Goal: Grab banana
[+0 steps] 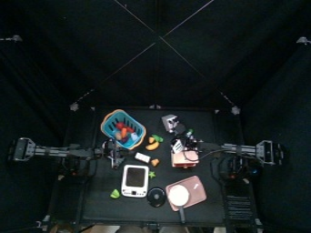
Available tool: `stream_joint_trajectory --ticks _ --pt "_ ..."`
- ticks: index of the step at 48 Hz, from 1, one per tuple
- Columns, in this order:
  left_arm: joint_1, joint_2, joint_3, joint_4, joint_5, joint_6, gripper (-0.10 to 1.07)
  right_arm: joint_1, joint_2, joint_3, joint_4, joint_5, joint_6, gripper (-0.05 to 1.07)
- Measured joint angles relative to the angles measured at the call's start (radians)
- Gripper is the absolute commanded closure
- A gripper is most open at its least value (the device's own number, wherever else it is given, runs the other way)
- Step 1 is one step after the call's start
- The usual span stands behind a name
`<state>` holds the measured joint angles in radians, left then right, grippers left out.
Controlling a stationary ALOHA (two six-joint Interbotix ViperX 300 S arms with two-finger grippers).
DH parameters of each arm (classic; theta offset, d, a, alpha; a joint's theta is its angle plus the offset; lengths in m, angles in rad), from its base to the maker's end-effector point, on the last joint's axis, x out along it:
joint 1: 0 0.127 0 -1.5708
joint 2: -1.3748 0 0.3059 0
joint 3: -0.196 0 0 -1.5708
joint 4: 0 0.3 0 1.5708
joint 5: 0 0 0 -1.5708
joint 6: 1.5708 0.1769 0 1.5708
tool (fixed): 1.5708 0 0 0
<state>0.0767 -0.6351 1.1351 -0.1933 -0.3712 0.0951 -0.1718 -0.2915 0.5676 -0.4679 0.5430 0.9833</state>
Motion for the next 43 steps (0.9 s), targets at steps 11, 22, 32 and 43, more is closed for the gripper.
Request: stream_joint_trajectory --ticks 11,22,32,43 --pt "0.041 -0.063 0.041 0.005 0.0 0.002 0.67 0.035 0.137 -0.072 -0.092 -0.044 0.0 0.6" --pt "0.061 -0.147 0.095 -0.011 -0.005 0.0 0.67 0.04 0.235 -0.11 -0.181 -0.066 0.0 0.35" --pt "0.067 -0.152 0.101 -0.018 -0.005 -0.002 0.67 0.035 0.31 -0.126 -0.213 -0.117 0.0 0.12" --pt "0.072 -0.152 0.104 -0.041 -0.005 -0.002 0.67 0.034 0.374 -0.155 -0.232 -0.114 0.0 0.03"
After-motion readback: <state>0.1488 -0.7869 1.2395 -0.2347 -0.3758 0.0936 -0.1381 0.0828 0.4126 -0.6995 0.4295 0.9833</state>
